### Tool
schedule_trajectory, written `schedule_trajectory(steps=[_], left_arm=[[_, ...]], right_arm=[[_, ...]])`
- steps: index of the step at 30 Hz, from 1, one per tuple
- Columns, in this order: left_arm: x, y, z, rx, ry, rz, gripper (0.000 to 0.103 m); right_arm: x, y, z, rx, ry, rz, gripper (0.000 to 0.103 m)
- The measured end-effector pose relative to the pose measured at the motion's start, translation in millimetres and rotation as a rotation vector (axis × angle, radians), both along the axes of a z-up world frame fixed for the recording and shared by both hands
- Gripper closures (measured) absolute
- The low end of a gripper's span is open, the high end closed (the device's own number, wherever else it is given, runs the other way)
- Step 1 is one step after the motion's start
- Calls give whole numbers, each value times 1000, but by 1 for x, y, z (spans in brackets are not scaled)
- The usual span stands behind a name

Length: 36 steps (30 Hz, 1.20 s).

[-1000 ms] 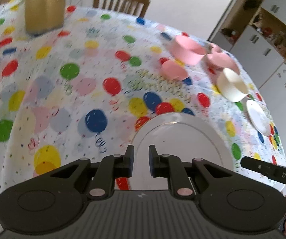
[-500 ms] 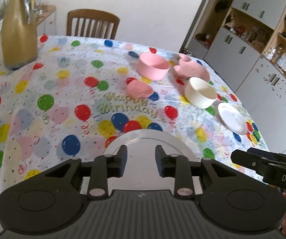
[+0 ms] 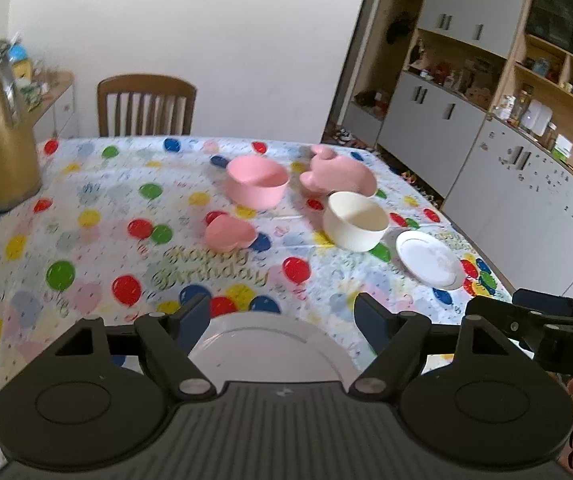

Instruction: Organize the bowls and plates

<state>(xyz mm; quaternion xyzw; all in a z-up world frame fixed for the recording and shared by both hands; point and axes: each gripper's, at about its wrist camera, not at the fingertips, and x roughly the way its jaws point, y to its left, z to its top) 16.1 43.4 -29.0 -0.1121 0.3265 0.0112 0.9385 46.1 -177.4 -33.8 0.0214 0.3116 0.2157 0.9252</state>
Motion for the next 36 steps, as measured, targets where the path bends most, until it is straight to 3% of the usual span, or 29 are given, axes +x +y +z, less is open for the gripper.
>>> schedule_trajectory(steps=[2, 11, 17, 30, 36], left_arm=[[4, -7, 3, 12, -10, -10, 24], [43, -51, 7, 32, -19, -45, 22], [85, -91, 5, 34, -2, -67, 22], [179, -157, -20, 47, 88, -13, 22], [211, -181, -38, 51, 150, -7, 22]], right_arm=[[1, -5, 1, 3, -22, -14, 2], [23, -38, 6, 9, -105, -47, 0], [62, -69, 1, -18, -90, -55, 0], [161, -125, -22, -78, -32, -28, 0], [194, -133, -38, -178, -48, 39, 0]])
